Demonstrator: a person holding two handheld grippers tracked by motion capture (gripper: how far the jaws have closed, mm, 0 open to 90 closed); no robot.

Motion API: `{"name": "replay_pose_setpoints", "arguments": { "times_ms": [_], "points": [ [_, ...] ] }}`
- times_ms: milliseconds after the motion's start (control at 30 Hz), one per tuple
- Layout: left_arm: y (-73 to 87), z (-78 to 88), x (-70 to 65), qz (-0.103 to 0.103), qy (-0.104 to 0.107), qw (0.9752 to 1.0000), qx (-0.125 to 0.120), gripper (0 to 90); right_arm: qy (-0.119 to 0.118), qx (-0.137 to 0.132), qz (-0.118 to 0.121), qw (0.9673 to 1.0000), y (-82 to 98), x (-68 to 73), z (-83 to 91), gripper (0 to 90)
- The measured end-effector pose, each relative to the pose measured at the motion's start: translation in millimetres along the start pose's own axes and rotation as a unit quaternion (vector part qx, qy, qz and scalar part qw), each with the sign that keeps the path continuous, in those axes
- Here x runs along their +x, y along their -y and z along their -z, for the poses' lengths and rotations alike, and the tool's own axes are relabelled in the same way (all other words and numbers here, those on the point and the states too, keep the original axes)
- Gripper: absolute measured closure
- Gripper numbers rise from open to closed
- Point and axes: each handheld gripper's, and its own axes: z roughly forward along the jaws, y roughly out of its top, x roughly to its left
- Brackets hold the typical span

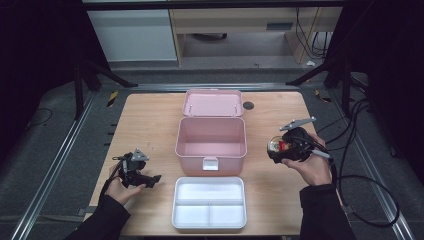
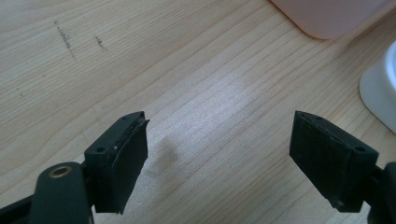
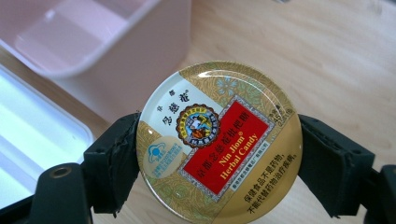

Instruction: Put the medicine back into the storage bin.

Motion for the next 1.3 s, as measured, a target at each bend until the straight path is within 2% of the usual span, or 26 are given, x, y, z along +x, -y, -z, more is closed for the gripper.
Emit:
{"name": "replay_pose_setpoints", "arguments": {
  "times_ms": [33,133,167,233,267,300,367,400,500,567,667,900,967,1300],
  "points": [
    [0.0,0.0,0.0,0.0,0.0,1.0,0.0,19.0,0.0,0.0,0.0,1.0,0.0,0.0,0.0,20.7],
    [0.0,-0.3,-0.2,-0.001,0.0,1.0,0.001,19.0,-0.009,-0.015,0.012,0.9998,-20.9,6.1,4.2,20.6],
    [-0.1,-0.4,-0.2,-0.001,0.0,1.0,0.001,19.0,-0.009,-0.015,0.012,0.9998,-20.9,6.1,4.2,20.6],
    [-0.1,-0.6,-0.2,-0.001,0.001,1.0,0.001,19.0,-0.013,-0.022,0.023,0.9994,-37.7,11.1,4.5,20.7],
    [-0.1,-0.6,-0.2,-0.001,0.001,1.0,0.001,19.0,-0.013,-0.022,0.023,0.9994,-37.7,11.1,4.5,20.7],
    [0.0,-1.1,-0.2,-0.001,0.001,1.0,0.001,19.0,-0.02,-0.027,0.028,0.9991,-48.7,14.8,3.4,20.7],
    [0.0,-1.2,-0.2,-0.002,0.001,1.0,0.002,19.0,-0.022,-0.028,0.032,0.9989,-54.2,16.7,2.7,20.7],
    [-0.1,-1.3,-0.1,-0.002,0.001,1.0,0.003,19.0,-0.026,-0.031,0.038,0.9984,-64.7,21.1,-0.2,20.6],
    [-0.1,-1.5,-0.3,-0.002,0.002,1.0,0.004,19.0,-0.031,-0.033,0.046,0.9979,-74.4,25.5,-4.0,20.7],
    [-0.1,-2.1,-0.4,-0.003,0.002,1.0,0.006,19.1,-0.041,-0.042,0.057,0.9966,-88.2,33.7,-12.9,20.6],
    [-0.1,-2.3,-0.6,-0.003,0.002,1.0,0.006,19.0,-0.048,-0.041,0.061,0.9962,-95.0,38.1,-18.1,20.7],
    [-0.1,-2.6,-0.7,-0.004,0.002,1.0,0.007,19.1,-0.063,-0.04,0.082,0.9938,-124.1,55.3,-40.8,20.7],
    [0.2,-2.8,-1.2,-0.005,0.003,1.0,0.007,19.1,-0.066,-0.042,0.085,0.9933,-127.2,57.7,-44.1,20.7],
    [1.1,-5.4,-2.3,-0.007,0.005,0.9999,0.011,19.2,-0.097,-0.025,0.11,0.9888,-150.4,86.9,-85.1,20.7]
  ]
}}
